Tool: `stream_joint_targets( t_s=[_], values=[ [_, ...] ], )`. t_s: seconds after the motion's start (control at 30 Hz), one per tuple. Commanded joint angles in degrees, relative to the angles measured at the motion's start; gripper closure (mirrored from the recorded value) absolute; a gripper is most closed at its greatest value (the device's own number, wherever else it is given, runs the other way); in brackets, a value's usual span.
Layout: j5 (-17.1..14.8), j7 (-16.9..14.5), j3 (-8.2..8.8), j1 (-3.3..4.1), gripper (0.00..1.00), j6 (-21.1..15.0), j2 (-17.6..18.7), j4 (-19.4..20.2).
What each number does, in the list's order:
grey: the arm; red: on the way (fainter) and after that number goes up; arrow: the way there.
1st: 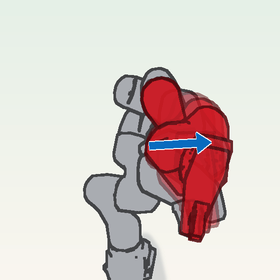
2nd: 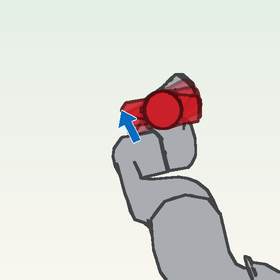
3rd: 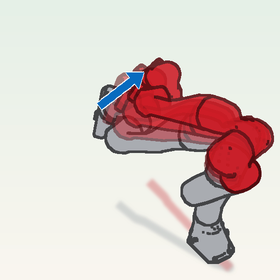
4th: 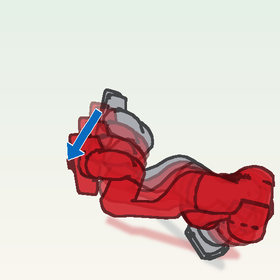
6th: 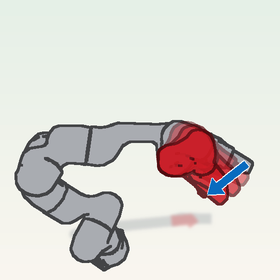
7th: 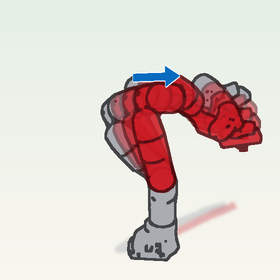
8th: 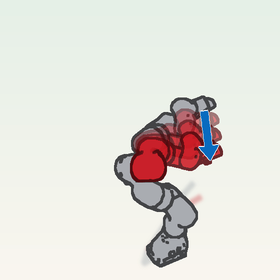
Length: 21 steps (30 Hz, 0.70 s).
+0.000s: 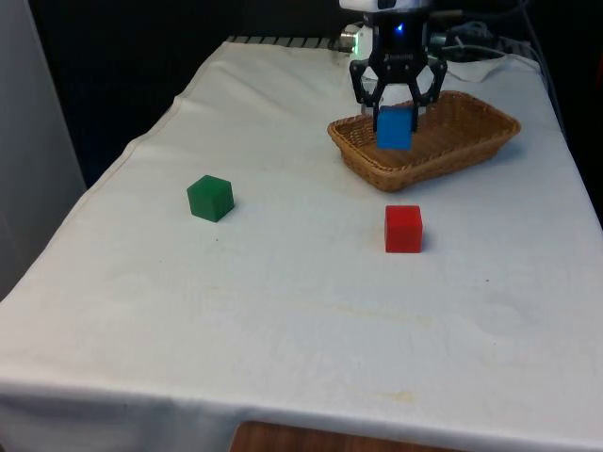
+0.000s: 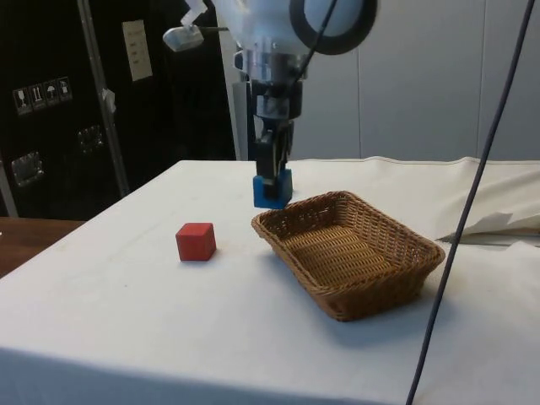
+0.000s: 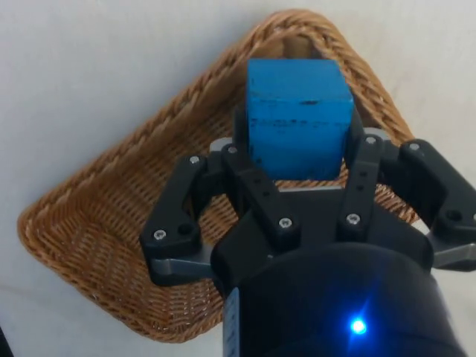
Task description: Pick up the blue cube and place it into the basket.
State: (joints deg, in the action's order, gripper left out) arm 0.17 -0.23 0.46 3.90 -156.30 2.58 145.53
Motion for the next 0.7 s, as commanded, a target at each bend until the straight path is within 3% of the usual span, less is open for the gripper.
stream_joint_targets(
  t_s=[0.0,0.07,0.1,0.17,0.4,0.43,0.67],
  values=[
    [-0.11,0.06,-0.06,0.06,0.95,-1.60,-0.57,1.32],
    [-0.29,0.00,-0.11,0.06,0.95,-2.98,-0.92,2.64],
    [0.00,0.00,0.00,0.00,0.95,-1.72,-0.63,1.95],
    [-0.52,-0.11,-0.23,0.11,0.95,-5.16,-1.20,4.58],
    [-0.86,-0.23,-0.40,0.17,0.95,-11.52,-1.26,9.57],
    [0.00,0.00,-0.17,0.00,0.95,-10.71,-0.97,9.17],
    [-0.80,-0.17,-0.46,0.17,0.95,-17.13,-0.97,13.75]
  ],
)
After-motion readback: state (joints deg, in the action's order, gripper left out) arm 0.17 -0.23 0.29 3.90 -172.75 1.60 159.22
